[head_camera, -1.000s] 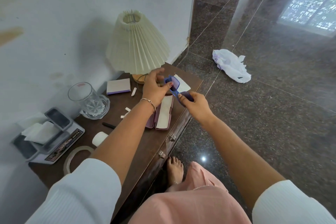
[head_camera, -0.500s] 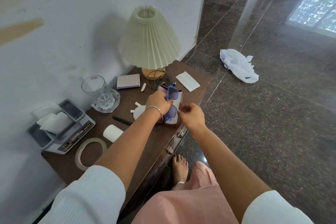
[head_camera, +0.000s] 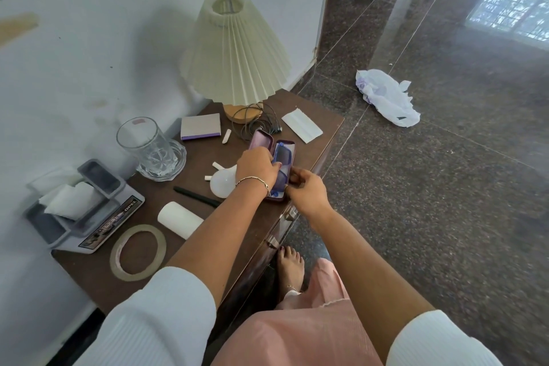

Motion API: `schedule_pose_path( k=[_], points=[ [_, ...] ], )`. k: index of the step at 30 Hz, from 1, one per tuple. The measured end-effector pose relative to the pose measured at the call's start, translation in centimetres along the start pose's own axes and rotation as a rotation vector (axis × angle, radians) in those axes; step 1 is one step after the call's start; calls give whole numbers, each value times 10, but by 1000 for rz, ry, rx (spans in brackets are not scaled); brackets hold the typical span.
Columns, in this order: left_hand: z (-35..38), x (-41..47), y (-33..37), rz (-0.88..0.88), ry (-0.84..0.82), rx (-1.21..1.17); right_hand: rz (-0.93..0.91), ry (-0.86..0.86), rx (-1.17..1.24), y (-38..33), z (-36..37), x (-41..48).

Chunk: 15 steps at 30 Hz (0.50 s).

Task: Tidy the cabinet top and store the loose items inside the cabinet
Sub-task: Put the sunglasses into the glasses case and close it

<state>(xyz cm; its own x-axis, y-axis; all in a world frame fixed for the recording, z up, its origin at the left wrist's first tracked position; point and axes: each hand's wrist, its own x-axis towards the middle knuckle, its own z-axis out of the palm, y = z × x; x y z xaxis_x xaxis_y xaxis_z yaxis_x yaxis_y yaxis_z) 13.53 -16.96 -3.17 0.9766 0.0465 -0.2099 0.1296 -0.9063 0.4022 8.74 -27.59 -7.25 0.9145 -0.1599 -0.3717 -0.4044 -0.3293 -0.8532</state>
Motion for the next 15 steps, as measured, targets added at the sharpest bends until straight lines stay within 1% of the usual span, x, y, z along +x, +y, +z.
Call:
schedule_pose_path(
  k=[4, 6, 8, 9, 10, 11, 13, 14, 15],
  points=[
    [-1, -3, -3, 21, 27, -43, 4, -15, 36, 3, 1, 1],
    [-3, -2, -4, 63, 105, -48, 19, -9, 49, 4, 1, 2],
    [-9, -1, -7, 126, 223, -6, 33, -12, 54, 5, 1, 3],
    [-12, 1, -8, 137, 274, 28, 40, -15, 57, 6, 2, 3],
    [-15, 2, -10, 107, 301, 52, 45, -16, 59, 6, 2, 4],
    [-18, 4, -11, 38, 286, 65, 48, -14, 58, 6, 2, 4],
    [-21, 7, -13, -100, 164, 86, 49, -1, 55, 6, 3, 3],
    [-22, 9, -14, -115, 89, 100, 51, 5, 59, 6, 4, 3],
    [-21, 9, -16, -89, 35, 93, 54, 9, 66, 5, 4, 2]
  ],
)
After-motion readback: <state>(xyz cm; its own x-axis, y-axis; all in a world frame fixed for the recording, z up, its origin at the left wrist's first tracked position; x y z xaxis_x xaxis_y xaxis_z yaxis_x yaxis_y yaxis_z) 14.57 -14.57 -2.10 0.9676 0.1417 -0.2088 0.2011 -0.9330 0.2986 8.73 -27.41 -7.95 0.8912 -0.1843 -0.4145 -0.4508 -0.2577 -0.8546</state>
